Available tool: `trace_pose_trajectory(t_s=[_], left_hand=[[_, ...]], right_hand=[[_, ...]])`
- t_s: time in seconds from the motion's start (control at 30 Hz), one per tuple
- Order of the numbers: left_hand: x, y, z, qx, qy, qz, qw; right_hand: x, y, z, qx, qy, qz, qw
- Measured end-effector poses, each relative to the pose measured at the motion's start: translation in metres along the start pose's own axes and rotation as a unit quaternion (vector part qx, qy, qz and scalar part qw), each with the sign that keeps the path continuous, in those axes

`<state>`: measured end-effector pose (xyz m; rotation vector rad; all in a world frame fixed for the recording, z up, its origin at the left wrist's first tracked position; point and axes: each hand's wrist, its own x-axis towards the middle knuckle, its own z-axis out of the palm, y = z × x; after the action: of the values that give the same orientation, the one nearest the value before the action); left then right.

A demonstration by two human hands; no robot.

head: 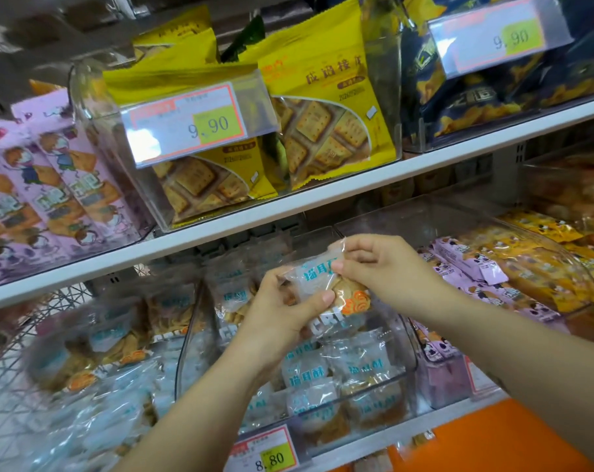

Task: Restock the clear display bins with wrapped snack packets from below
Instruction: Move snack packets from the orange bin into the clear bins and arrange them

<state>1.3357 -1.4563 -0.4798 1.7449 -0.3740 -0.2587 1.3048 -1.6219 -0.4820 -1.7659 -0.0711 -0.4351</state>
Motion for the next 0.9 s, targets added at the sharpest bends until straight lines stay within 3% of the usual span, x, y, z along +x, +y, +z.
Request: trace_pose_trajectory(t_s=[0.03, 0.1, 0.17, 0.23, 0.33, 0.4, 0.53, 0.73, 0.9], left_hand=[[0.0, 0.0, -0.002, 0.088, 0.027, 0.044, 0.995], [0.0, -0.001, -0.005, 0.266, 0.078, 0.149, 0.949], [0.001, 0.0, -0.005, 0.34, 0.078, 0.198, 0.916], [0.002, 0.0, -0.002, 0.361, 0.062, 0.2, 0.909], [0.009, 0.006, -0.001, 0.353, 0.117, 0.209, 0.905], [0.021, 0.013, -0.004, 0.334, 0.157, 0.213, 0.905], [0.062, 0.017, -0.003, 0.352, 0.156, 0.189, 0.903], [0.116, 0.012, 0.003, 0.518, 0.206, 0.127, 0.82], [0.136, 0.011, 0.011, 0.57, 0.198, 0.101, 0.791]], right_hand=[[0.001, 0.003, 0.0, -0.056, 0.008, -0.022, 0.998], [0.003, 0.005, -0.001, -0.137, 0.016, -0.049, 0.989], [0.005, 0.007, -0.002, -0.133, 0.007, -0.052, 0.99], [0.005, 0.005, -0.001, -0.118, -0.01, -0.058, 0.991], [0.006, 0.004, -0.005, -0.08, 0.0, -0.065, 0.995], [0.008, 0.006, -0.015, -0.105, 0.034, -0.055, 0.992], [0.009, 0.015, -0.028, -0.165, 0.057, -0.007, 0.985], [0.008, 0.024, -0.022, -0.181, 0.013, 0.002, 0.983], [0.012, 0.028, -0.024, -0.178, 0.008, 0.005, 0.984]])
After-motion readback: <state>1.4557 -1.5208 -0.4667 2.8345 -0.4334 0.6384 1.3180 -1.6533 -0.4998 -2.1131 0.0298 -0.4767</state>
